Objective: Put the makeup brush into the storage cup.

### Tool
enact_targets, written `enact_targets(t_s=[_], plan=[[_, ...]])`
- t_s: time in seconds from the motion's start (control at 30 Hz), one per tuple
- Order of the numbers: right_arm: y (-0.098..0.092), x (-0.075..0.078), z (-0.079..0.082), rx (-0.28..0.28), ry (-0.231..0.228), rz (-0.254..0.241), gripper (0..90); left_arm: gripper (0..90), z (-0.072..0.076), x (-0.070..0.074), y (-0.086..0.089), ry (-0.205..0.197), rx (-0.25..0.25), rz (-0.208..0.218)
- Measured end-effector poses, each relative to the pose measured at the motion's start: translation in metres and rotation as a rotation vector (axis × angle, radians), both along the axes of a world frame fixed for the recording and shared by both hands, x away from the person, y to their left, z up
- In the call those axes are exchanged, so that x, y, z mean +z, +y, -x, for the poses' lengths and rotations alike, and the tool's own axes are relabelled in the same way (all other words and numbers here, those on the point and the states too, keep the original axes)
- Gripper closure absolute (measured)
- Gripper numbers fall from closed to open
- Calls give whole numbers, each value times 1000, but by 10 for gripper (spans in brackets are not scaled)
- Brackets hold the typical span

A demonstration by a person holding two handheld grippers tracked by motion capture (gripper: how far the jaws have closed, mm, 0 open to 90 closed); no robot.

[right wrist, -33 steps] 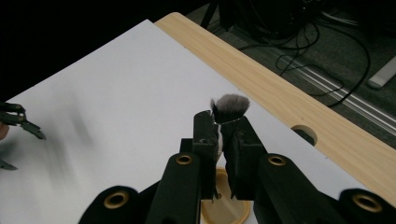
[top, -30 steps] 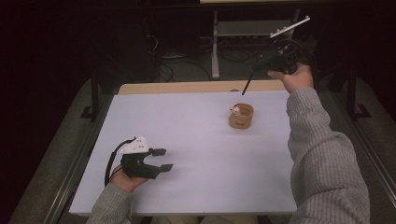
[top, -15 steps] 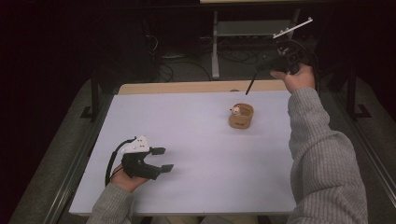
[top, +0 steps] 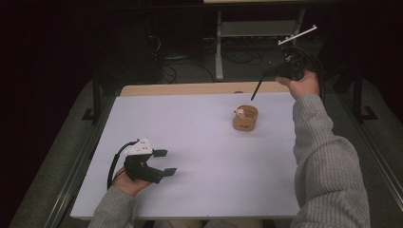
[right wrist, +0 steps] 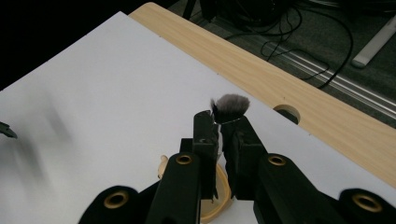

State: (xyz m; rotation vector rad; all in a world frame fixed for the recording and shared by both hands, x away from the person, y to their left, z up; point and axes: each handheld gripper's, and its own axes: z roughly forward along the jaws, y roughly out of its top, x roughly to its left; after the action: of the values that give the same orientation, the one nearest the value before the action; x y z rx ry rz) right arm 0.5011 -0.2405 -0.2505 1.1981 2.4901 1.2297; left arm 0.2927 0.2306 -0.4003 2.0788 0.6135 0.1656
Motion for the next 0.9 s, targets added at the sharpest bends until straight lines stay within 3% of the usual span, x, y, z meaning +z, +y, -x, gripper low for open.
enact_targets(t_s=[0.9], plan=[[-4, -30, 8, -14, 22, -26, 819, 198, 0, 0, 0, -3, 13, 7]])
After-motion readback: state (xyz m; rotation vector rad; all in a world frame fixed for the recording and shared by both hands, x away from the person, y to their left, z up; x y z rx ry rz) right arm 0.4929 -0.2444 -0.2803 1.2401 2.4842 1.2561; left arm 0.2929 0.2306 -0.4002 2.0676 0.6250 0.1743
